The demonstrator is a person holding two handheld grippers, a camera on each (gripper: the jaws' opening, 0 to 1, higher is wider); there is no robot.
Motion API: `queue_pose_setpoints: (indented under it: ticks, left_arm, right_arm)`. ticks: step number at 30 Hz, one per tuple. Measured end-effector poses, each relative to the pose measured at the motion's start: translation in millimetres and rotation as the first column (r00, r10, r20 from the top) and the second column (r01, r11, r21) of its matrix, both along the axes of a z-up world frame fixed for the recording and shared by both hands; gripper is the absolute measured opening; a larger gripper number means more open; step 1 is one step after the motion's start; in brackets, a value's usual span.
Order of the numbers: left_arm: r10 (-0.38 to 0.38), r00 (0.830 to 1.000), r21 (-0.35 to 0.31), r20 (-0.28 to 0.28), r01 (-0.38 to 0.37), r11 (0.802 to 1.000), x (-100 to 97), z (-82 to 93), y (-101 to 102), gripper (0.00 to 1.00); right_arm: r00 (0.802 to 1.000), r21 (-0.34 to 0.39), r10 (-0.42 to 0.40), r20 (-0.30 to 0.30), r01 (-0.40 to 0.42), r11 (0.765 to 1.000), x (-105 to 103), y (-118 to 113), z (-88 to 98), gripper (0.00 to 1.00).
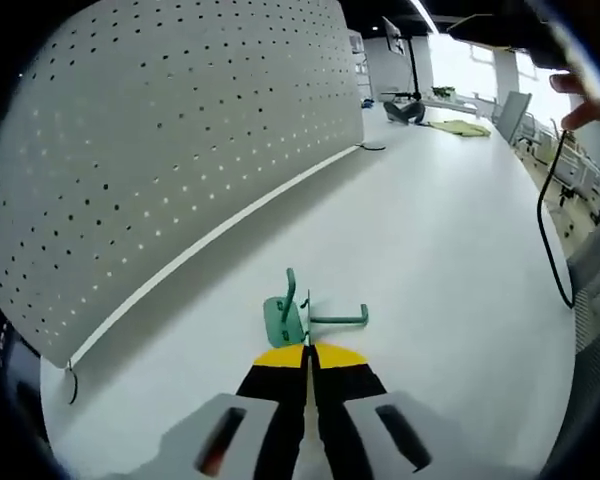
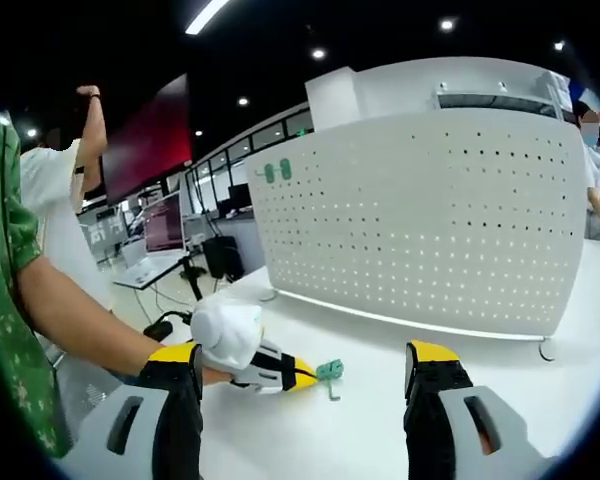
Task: Insert the hook assembly into the mounting plate slot until the hook locks in place.
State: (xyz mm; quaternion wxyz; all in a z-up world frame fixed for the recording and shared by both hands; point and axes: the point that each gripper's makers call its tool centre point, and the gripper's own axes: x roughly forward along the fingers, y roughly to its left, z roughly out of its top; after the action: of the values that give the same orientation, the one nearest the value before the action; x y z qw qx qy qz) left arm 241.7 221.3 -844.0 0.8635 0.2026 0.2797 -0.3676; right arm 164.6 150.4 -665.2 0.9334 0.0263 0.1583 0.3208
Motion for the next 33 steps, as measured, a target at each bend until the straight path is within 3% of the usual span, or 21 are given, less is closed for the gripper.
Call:
queue_pose_setpoints:
  ticks: [9, 11, 20, 23, 26, 27, 32, 33]
  left_arm:
    - [0.035, 0.998, -0.090, -0.053, -0.040, 0.995, -7.7, 8.8, 6, 0.01]
    - [0.052, 0.994, -0.138, -0.100, -0.066, 0.988, -11.5, 8.5, 4, 0.01]
    - [0.100, 0.979, -0.258, -0.176, -0.144, 0.955, -17.6, 21.0, 9, 0.01]
    - [0.121, 0.967, -0.336, -0.224, -0.193, 0.922, -19.2, 31.7, 9, 0.01]
    - [0.124, 0.963, -0.376, -0.241, -0.211, 0.902, -19.9, 41.2, 12, 0.01]
    - [0.128, 0.957, -0.413, -0.262, -0.231, 0.881, -20.9, 46.6, 11, 0.01]
    - [0.126, 0.943, -0.491, -0.308, -0.271, 0.828, -24.2, 62.2, 17, 0.01]
    - [0.125, 0.937, -0.513, -0.325, -0.286, 0.809, -26.0, 67.0, 18, 0.01]
  right_arm:
    - [1.000, 0.000, 0.009, 0.007, -0.009, 1.000, -1, 3, 3.4, 0.85]
    - [1.000, -0.002, 0.013, 0.008, -0.013, 1.000, -1, 5, 4.3, 0.85]
    - [1.000, -0.009, 0.023, 0.015, -0.022, 1.000, -3, 7, 7.8, 0.85]
    - [0.999, -0.010, 0.028, 0.018, -0.028, 1.000, -4, 9, 9.7, 0.85]
    - [0.999, -0.012, 0.032, 0.022, -0.032, 0.999, -4, 10, 11.6, 0.85]
    - [0.999, -0.014, 0.033, 0.024, -0.033, 0.999, -4, 11, 12.4, 0.85]
    - [0.999, -0.014, 0.037, 0.034, -0.036, 0.999, -5, 12, 17.0, 0.85]
    - [0.999, -0.014, 0.037, 0.036, -0.037, 0.999, -5, 12, 17.9, 0.85]
